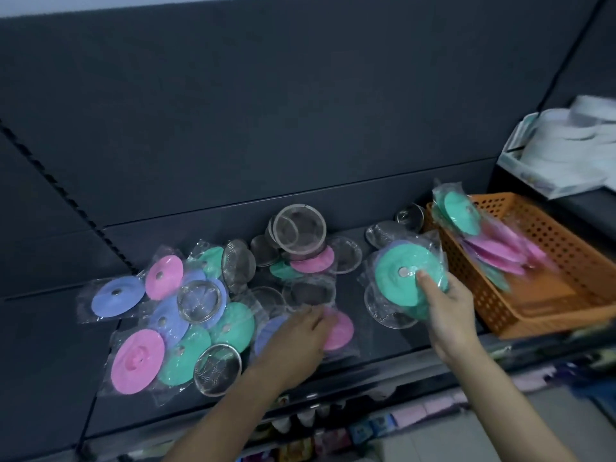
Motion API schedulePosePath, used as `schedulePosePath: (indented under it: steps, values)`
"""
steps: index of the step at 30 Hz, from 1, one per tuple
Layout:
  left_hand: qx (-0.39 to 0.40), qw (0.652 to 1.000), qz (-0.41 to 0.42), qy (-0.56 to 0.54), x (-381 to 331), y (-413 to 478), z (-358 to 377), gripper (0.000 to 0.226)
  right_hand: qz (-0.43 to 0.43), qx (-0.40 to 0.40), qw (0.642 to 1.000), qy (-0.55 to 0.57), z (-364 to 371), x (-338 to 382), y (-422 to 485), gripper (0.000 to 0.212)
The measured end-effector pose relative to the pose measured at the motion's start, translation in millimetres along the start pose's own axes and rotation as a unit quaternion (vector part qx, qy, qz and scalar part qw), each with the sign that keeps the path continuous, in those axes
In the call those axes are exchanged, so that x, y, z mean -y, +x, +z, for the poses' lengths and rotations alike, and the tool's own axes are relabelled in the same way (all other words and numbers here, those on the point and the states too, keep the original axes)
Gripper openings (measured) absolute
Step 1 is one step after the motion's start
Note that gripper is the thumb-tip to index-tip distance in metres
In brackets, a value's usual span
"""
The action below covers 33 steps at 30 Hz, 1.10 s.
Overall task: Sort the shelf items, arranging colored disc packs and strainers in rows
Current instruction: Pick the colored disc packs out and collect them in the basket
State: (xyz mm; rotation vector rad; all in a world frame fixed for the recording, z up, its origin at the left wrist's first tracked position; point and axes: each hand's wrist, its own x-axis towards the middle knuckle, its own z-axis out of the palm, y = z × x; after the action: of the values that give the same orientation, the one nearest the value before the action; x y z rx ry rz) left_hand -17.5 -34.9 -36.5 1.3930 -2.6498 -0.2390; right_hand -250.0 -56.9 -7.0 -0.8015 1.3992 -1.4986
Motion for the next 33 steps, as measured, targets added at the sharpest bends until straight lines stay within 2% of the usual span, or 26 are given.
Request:
schedulePosePath:
  steps: [4,7,9,14,18,20,24,27,30,33]
  values:
    - [0.13,0.986,-0.09,-0.044,11.7,6.7,13.2,0.103,-0.005,-0.012,1.0,0.024,-8.1,0.1,-7.9,0.013]
    - [0.157,0.981,-0.092,-0.069,16.1,11.4,10.6,0.119,-0.003,-0.025,0.999,0.041,-13.0,-1.1,-13.3,0.014]
    - [0.127,0.984,-0.096,-0.077,20.0,12.8,9.3,0.11,-0.001,-0.034,0.998,0.051,-15.5,-3.0,-17.2,0.014]
    - [0.025,0.986,-0.12,-0.114,16.6,14.9,1.7,0.069,0.004,-0.047,0.997,0.057,-22.7,-1.1,-22.6,0.014]
    - [-0.103,0.962,-0.145,-0.209,14.3,21.2,-15.3,0.041,-0.009,-0.048,0.997,0.056,-24.0,7.6,-20.2,0.015]
    - [-0.144,0.946,-0.158,-0.245,10.3,26.4,-24.8,0.034,-0.021,-0.046,0.997,0.054,-22.1,11.9,-19.5,0.015]
    - [-0.188,0.916,-0.168,-0.312,-10.8,45.3,-41.7,0.031,-0.032,-0.028,0.998,0.047,-18.9,20.2,-17.4,0.015]
    - [-0.207,0.893,-0.144,-0.372,-31.3,63.3,-51.8,0.023,-0.052,-0.023,0.997,0.042,-18.9,27.2,-13.0,0.015]
    - [-0.21,0.863,-0.139,-0.437,-51.7,83.7,-56.1,0.011,-0.105,-0.039,0.994,0.013,-20.5,36.9,-8.1,0.021]
    - [-0.203,0.83,-0.149,-0.498,-74.3,107.0,-60.7,0.014,-0.159,-0.057,0.985,-0.034,-27.8,48.0,-0.6,0.021]
